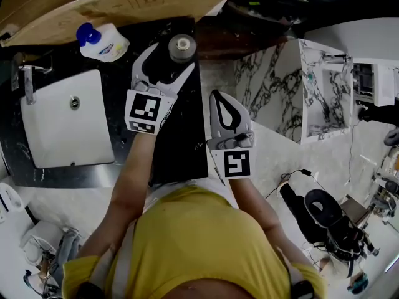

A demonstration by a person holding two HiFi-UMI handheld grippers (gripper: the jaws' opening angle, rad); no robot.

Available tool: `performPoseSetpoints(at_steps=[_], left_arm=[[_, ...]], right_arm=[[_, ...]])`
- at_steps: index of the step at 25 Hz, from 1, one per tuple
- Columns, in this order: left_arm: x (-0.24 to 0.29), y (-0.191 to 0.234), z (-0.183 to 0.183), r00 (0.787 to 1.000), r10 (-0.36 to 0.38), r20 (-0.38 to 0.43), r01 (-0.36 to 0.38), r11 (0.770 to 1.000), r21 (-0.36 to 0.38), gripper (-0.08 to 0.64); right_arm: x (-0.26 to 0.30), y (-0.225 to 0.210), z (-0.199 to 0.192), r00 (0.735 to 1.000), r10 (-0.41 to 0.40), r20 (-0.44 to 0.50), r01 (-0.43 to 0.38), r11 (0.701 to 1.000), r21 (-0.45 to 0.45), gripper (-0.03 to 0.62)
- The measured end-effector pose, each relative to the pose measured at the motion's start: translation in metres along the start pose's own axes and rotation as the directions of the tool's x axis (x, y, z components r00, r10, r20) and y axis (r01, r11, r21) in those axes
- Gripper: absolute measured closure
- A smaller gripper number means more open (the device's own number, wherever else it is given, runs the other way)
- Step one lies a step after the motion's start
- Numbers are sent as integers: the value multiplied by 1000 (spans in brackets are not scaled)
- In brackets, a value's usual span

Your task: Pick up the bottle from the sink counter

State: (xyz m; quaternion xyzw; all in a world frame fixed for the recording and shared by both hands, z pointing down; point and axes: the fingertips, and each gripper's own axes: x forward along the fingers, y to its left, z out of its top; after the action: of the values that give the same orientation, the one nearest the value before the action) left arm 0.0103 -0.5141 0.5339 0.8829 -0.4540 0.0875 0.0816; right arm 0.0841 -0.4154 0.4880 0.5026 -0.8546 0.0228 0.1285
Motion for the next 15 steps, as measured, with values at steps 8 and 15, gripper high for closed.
performPoseSetpoints(at_steps=[8,15], left_arm=[[17,-3,-9,999,-15,-48,16,1000,21,186],[31,-5,-14,996,-33,-79,35,999,35,187]], right_arm=[[-2,-7,-3,1000,-9,-5,9,1000,1,591],[-5,-10,-4,1000,-25,-8,25,1000,-2,591]])
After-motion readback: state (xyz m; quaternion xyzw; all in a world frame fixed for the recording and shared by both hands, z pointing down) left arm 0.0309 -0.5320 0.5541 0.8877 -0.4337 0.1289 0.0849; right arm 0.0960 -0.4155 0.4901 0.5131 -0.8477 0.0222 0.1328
